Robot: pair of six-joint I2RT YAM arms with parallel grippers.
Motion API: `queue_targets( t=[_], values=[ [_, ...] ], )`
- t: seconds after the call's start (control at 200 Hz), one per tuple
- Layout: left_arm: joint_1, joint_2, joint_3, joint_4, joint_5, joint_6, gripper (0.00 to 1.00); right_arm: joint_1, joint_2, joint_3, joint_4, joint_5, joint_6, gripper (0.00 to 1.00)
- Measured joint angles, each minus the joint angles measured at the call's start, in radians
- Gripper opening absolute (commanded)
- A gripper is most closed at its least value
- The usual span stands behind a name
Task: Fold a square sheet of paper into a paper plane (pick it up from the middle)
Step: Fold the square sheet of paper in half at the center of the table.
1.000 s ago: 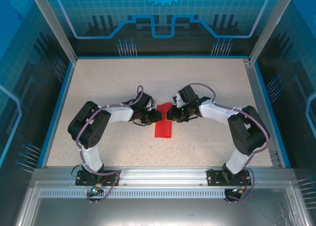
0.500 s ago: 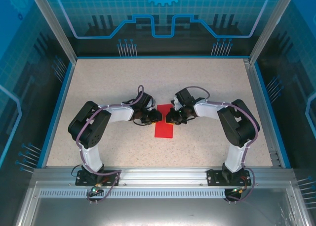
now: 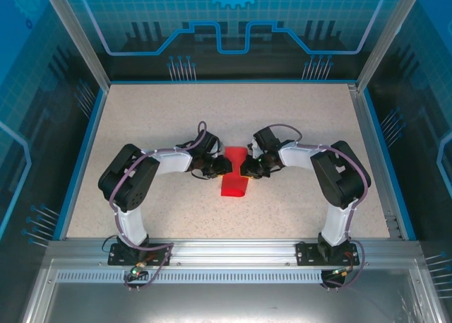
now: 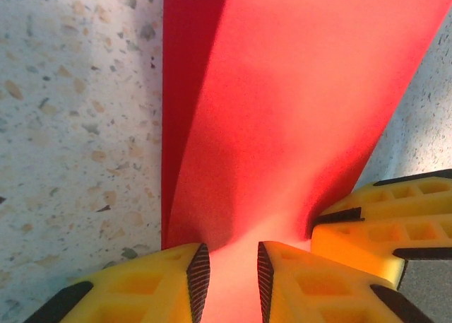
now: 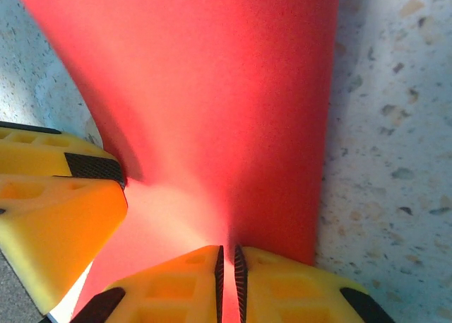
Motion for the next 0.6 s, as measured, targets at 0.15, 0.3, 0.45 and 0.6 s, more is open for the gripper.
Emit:
queue_targets(
  t=[0.15, 0.3, 0.45, 0.6],
  values=[
    [0.000, 0.002, 0.002, -0.003, 0.000, 0.003, 0.30, 0.000, -0.003, 0.001, 0.000, -0.003, 0.001, 0.16],
    [-0.001, 0.003, 0.003, -0.003, 0.000, 0.003, 0.30, 0.000, -0.003, 0.027, -0.005, -0.003, 0.006, 0.16],
    [-0.001, 0.003, 0.003, -0.003, 0.000, 0.004, 0.30, 0.000, 0.010, 0.062, 0.005, -0.009, 0.012, 0.16],
    [-0.001, 0.003, 0.003, -0.003, 0.000, 0.015, 0.30, -0.002, 0.055, 0.068, 0.014, -0.011, 0.011, 0.16]
  ],
)
